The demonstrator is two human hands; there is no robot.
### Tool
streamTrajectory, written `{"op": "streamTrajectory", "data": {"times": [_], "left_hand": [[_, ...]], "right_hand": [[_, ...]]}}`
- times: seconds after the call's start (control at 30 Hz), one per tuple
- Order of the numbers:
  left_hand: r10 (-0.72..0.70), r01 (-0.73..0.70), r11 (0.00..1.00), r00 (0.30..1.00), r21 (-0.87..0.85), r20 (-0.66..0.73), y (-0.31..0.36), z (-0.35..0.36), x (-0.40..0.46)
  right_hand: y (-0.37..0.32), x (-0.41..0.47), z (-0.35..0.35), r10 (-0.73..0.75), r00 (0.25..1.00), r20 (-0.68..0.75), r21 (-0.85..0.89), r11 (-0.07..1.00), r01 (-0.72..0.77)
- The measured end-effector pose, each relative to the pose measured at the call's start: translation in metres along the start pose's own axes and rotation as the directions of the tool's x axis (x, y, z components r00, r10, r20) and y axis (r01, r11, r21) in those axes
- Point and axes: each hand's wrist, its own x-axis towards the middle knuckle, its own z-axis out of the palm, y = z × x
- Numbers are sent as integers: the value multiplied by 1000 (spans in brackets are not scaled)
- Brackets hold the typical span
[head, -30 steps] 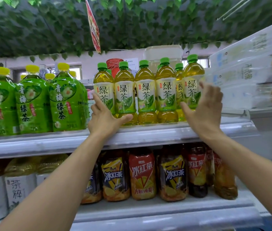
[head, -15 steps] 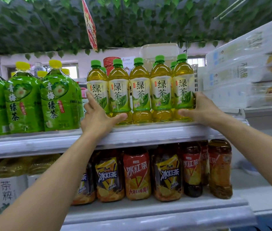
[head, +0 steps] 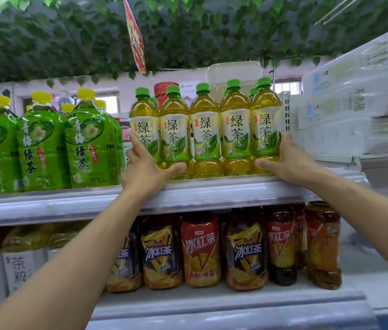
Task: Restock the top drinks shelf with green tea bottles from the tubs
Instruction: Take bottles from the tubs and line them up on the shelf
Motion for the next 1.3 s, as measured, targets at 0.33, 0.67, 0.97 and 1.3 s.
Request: {"op": "streamTrajectory", "data": {"times": [0.33,0.67,0.97,1.3], "left_hand": [[-5,5,1000,1000,14,25,1,-1,0],[3,-3,999,1000,42,6,2,-9,-10],[203,-197,917,979,-347,-20,-66,-55,-71],[322,-338,941,905,-13,-277,-228,-128,7]], "right_hand": [[1,3,0,19,998,63,-16,1000,-18],[-4,-2,3,57,997,59,-57,997,-54],[-79,-58,58,-243,913,-327,88,954,285],[-277,-64,165,-252,967,34,424,880,214]]}}
